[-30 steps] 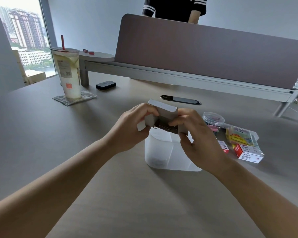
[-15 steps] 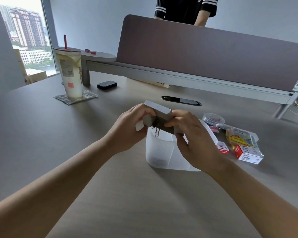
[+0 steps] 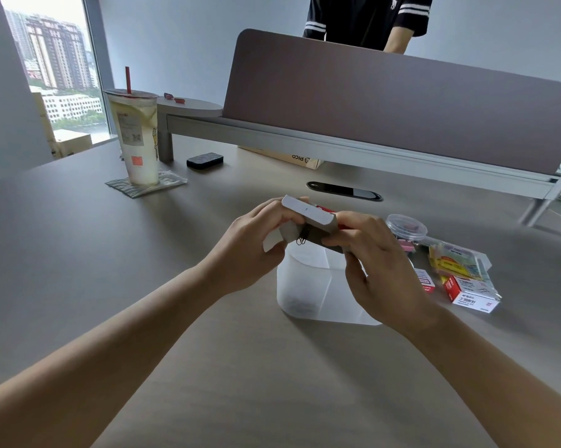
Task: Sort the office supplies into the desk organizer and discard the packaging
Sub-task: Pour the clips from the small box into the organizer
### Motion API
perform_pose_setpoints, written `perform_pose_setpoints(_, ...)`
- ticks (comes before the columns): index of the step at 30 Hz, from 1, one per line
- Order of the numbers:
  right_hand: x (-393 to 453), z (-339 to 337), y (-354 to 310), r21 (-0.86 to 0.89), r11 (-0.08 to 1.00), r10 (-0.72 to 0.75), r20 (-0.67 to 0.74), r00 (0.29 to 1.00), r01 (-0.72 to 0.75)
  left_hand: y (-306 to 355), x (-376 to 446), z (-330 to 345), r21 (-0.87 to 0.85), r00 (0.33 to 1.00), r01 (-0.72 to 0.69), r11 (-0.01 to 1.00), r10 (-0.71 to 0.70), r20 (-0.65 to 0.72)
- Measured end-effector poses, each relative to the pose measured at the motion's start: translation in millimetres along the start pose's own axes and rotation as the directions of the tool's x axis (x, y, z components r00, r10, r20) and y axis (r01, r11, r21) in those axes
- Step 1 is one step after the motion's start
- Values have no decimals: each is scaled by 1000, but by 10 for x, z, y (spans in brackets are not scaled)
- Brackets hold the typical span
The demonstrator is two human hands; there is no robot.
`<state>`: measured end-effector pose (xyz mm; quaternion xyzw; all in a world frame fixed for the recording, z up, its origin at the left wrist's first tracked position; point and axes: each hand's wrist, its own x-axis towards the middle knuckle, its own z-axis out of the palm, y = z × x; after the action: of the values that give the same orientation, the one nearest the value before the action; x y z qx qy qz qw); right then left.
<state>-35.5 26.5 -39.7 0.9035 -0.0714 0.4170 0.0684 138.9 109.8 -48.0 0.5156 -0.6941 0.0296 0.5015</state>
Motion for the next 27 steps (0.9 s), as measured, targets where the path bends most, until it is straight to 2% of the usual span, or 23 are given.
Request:
perform_pose_setpoints(6,-11,8,9,-33,999,-24,-60,998,22,55,13,-5,57,995,-80,995,82,-49)
perform_pose_setpoints(11,-19,7,10,-12,1000,-6,-29,1000,6,36,4,1,53,998,-52,997,53,-26)
perform_pose_setpoints(14,0,-11,-3,70,997,36,-1,999,-36,37,20,-6,46,1000,-24,999,25,-10)
perform_pose_setpoints(17,38,-28,-18,209,963,163,39,986,-167,53,44,-28,1,998,38,999,-38,41)
perform_pose_setpoints(19,77,-56,-46,323,898,284,90,954,-298,72,73,-52,-28,993,91,995,-88,81)
perform_pose_setpoints(21,144,-110,-94,486,750,415,180,892,-448,96,111,-78,-48,986,143,989,-138,97)
perform_pose_setpoints(23,198,-155,-106,592,617,478,241,845,-518,123,148,-103,-68,980,185,980,-179,87)
perform_pose_setpoints(25,250,-186,-113,616,560,495,288,820,-555,150,156,-122,-62,976,211,976,-207,69)
perform_pose_setpoints(27,290,-199,-140,592,559,503,314,805,-581,183,121,-137,-8,970,236,972,-235,63)
